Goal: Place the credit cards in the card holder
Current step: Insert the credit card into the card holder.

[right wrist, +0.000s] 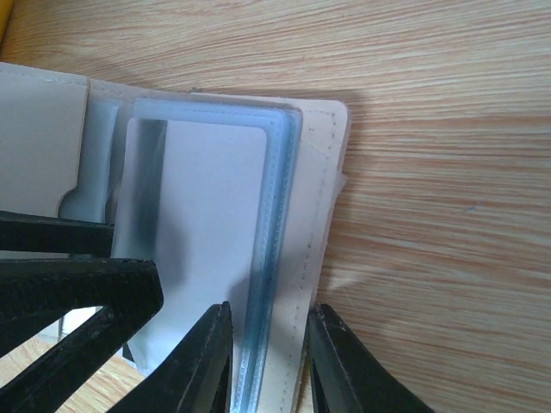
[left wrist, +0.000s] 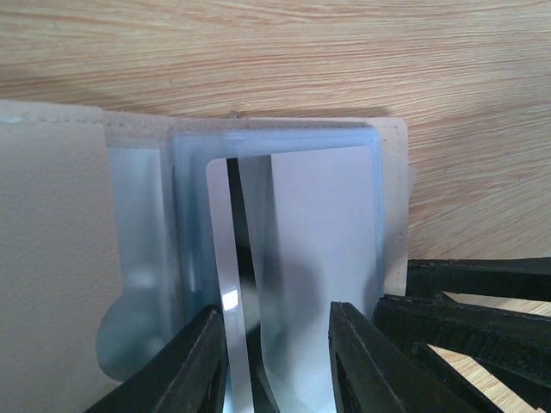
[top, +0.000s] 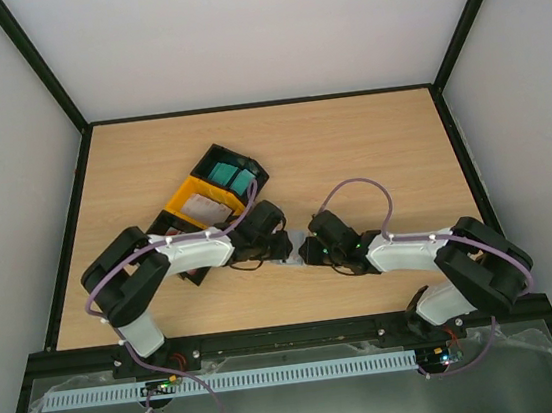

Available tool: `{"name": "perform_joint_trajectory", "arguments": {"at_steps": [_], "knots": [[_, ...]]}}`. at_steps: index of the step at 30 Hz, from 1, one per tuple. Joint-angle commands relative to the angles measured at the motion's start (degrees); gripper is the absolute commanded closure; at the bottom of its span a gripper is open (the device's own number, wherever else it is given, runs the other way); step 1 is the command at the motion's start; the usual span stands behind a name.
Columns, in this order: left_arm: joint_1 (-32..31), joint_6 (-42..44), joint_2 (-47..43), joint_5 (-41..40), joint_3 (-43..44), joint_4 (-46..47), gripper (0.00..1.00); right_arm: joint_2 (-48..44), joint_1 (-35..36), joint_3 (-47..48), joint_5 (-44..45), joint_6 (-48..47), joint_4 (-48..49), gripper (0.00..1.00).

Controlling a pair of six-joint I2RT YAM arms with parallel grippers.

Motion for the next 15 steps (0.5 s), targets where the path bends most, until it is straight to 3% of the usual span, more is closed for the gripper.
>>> {"name": "perform_joint_trajectory", "arguments": {"at_steps": [1,5,12,15], "knots": [[-0.77,4.19,1.72,1.21,1.6,-0.08,0.65,1.09,0.26,0.44,4.35,-0.78,-5.09,0.74],[-0.76,7.68,1.34,2.16,2.28,-0.44,0.63,-0.65,0.26,0.62,6.69,-0.1,-6.39,0.71],[-0.78,8.48,-1.54,-1.35,3.58,-5.77,0.47,-6.44,0.27,1.15,11.02,1.35,-10.67,0.62],[-0.78,7.63,-2.01,-2.96,3.46,-6.99,0.5,-6.75,0.26,1.54,8.83,-0.26,-11.05,0.63]]}}
